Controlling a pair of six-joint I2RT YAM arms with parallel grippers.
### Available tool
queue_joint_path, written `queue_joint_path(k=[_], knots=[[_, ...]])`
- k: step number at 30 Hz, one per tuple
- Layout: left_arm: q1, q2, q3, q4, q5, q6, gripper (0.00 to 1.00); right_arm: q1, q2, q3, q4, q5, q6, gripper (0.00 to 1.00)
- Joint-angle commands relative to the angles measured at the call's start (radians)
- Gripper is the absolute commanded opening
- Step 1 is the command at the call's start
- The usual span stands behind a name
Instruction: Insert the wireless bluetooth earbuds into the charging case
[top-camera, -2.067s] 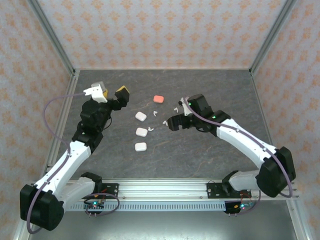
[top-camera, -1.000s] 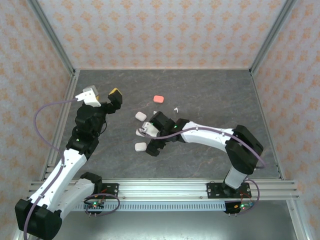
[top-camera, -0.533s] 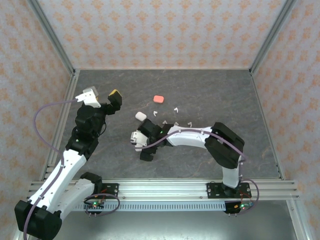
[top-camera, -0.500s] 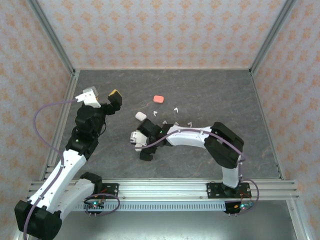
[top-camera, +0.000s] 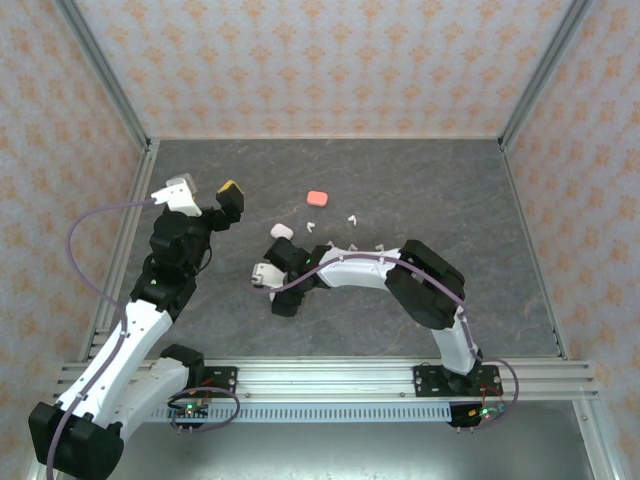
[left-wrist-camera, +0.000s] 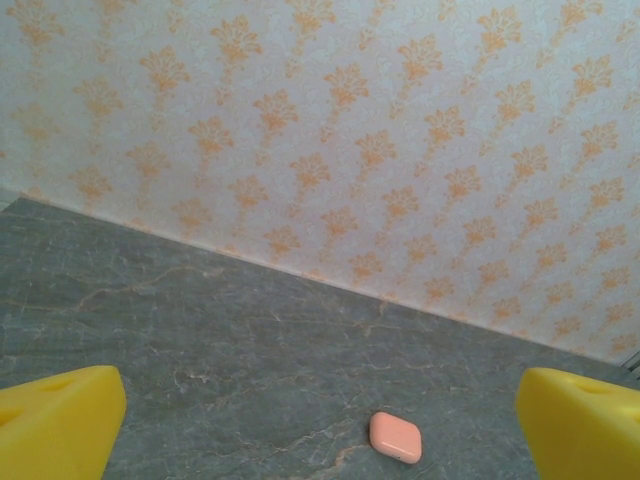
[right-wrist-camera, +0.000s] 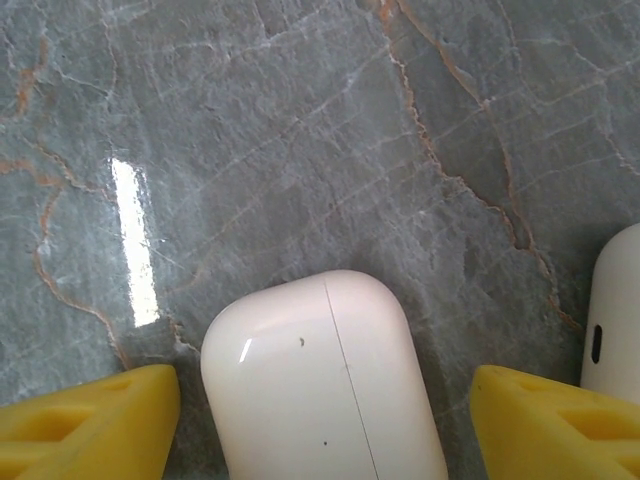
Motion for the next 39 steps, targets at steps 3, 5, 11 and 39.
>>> queue_joint_path(k=[3, 5, 11, 39], knots=[[0.001, -0.004, 0.016, -0.007, -0.026, 0.009, 1.0, -0.006, 0.014, -0.036, -0.079, 0.077, -0.003, 0.71], [0.001, -0.005, 0.011, 0.001, -0.018, 0.008, 1.0, -0.006, 0.0, -0.051, -0.085, 0.096, -0.003, 0.71], [0.001, -0.006, 0.007, 0.003, -0.015, 0.006, 1.0, -0.006, -0.037, -0.092, -0.071, 0.104, -0.003, 0.65], [0.0, 0.193, 0.293, -0.159, 0.458, 0.022, 0.93, -0.116, -0.695, -0.275, 0.148, 0.21, 0.024, 0.43]])
